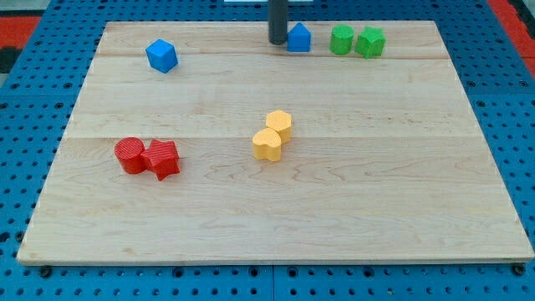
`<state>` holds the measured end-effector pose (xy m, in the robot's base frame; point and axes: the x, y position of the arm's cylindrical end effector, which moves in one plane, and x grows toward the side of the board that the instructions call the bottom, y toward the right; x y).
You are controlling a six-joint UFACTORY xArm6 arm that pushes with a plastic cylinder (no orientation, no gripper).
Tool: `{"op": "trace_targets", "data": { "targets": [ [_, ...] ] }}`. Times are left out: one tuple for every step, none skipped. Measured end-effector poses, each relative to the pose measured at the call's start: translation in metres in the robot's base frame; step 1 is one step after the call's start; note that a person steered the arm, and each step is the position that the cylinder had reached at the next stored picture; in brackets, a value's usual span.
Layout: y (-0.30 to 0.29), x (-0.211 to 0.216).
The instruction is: Push the blue cube towards the top center of the board
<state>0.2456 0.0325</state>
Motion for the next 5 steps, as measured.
{"op": "trace_targets", "data": {
  "targets": [
    [-0.044, 0.05],
    [-0.104, 0.08],
    [-0.193, 0.08],
    [-0.266, 0.078],
    [-0.228, 0.059]
  ]
}}
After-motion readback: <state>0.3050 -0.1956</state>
